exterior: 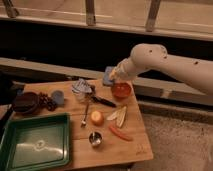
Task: Place sponge in red bowl
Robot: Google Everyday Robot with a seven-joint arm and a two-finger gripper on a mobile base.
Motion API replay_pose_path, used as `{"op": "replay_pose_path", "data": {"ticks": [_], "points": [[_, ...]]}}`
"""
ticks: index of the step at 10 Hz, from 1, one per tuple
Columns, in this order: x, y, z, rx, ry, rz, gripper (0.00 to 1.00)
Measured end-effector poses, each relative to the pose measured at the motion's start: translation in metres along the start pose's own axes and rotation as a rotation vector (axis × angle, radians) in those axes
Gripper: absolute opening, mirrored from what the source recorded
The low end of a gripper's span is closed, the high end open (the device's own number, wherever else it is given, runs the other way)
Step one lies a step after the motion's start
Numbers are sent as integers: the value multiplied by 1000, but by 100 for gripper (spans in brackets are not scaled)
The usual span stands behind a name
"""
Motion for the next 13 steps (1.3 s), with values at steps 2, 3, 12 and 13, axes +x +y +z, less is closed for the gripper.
{"op": "replay_pose_path", "data": {"ticks": [2,3,12,13], "points": [[-21,-36,-7,20,-15,63,0],[-31,-56,-8,29,-19,96,0],[-35,-80,77,-53,126,135,0],[-35,-86,83,-62,125,154,0]]}}
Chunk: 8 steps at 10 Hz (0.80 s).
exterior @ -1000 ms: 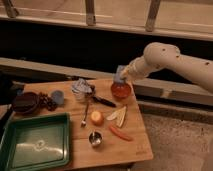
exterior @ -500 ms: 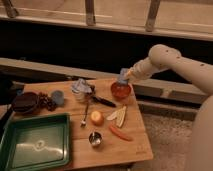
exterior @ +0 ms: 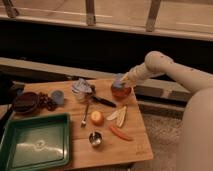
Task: Place sponge in red bowl
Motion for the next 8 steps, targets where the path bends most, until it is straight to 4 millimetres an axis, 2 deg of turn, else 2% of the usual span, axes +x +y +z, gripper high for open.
{"op": "replay_pose_path", "data": {"ticks": [1,2,3,4,8], "points": [[-5,-5,2,-9,-5,20,2],[-9,-11,4,-14,-9,37,9],[-15,-16,9,-23,-15,57,22],[-17,-18,13,-28,-17,65,26],[-17,-18,12,-29,-18,66,29]]}}
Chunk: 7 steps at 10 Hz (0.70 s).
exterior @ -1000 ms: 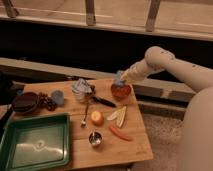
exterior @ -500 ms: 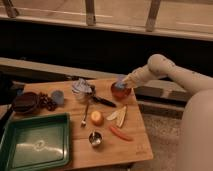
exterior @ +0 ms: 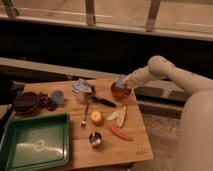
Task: Place sponge in red bowl
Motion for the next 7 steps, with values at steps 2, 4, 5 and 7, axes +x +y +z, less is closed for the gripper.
{"op": "replay_pose_path", "data": {"ticks": [2,4,5,7], "points": [[0,-1,-1,0,-1,1,24],[0,-1,-1,0,-1,1,8],[0,-1,-1,0,-1,1,6],[0,-1,-1,0,-1,2,18]]}}
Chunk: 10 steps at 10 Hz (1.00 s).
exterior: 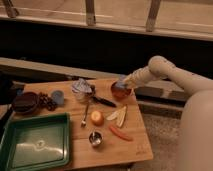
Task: Place sponge in red bowl
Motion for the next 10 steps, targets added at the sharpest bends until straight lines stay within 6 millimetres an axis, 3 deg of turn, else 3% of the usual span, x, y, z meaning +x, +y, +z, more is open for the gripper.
{"op": "replay_pose_path", "data": {"ticks": [1,3,6,10], "points": [[0,0,0,0,0,0,24],[0,0,0,0,0,0,49],[0,0,0,0,0,0,77],[0,0,0,0,0,0,80]]}}
